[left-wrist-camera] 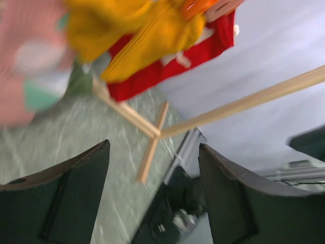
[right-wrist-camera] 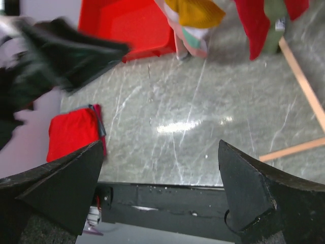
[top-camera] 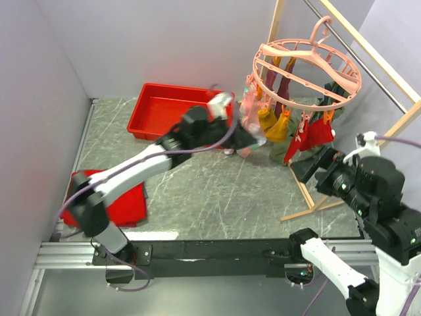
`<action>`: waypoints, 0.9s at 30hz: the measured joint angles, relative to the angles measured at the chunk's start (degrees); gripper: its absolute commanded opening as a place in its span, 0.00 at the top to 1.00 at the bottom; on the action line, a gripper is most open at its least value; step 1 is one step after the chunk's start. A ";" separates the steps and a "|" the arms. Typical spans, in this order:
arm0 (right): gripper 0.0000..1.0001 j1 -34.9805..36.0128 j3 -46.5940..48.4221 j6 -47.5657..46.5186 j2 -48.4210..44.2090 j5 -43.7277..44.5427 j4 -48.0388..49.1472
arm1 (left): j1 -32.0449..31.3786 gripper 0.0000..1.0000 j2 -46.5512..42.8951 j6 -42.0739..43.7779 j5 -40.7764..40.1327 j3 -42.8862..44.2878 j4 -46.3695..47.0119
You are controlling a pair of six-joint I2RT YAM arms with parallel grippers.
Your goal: Remove the socks clipped to the hanger
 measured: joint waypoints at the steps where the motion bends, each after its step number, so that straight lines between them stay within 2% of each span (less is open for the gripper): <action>1: 0.00 0.00 2.12 -0.42 1.49 -0.02 -0.35 | -1.09 0.26 3.08 1.40 -0.39 3.04 0.70; 3: 0.00 0.00 6.86 -1.31 4.61 0.00 -1.14 | -3.26 0.24 9.31 3.91 -1.68 9.14 2.10; 4: 0.00 0.00 9.60 -1.62 6.23 -0.02 -1.49 | -4.07 0.18 11.78 4.90 -2.38 11.10 2.82; 5: 0.00 0.00 11.63 -1.88 7.43 -0.02 -1.57 | -4.92 0.17 13.90 6.03 -3.04 12.55 3.63; 8: 0.00 0.00 18.43 -2.67 10.97 -0.13 -2.12 | -7.10 0.15 18.49 8.57 -5.53 13.97 5.42; 9: 0.00 0.00 20.02 -2.84 11.72 -0.20 -2.19 | -7.65 0.12 19.89 9.09 -6.16 14.45 5.51; 10: 0.00 0.00 21.27 -2.95 12.24 -0.31 -2.23 | -8.20 0.05 21.18 9.53 -6.80 15.02 5.55; 11: 0.00 0.00 21.97 -3.06 12.50 -0.37 -2.21 | -8.57 0.04 22.10 9.99 -7.21 15.50 5.53; 22: 0.00 0.00 19.43 -3.08 9.97 -0.59 -2.89 | -10.36 0.01 24.06 11.65 -18.99 16.61 7.56; 27: 0.00 0.00 18.43 -3.13 9.64 -0.59 -2.32 | -10.19 0.07 25.16 11.80 -22.27 17.44 9.88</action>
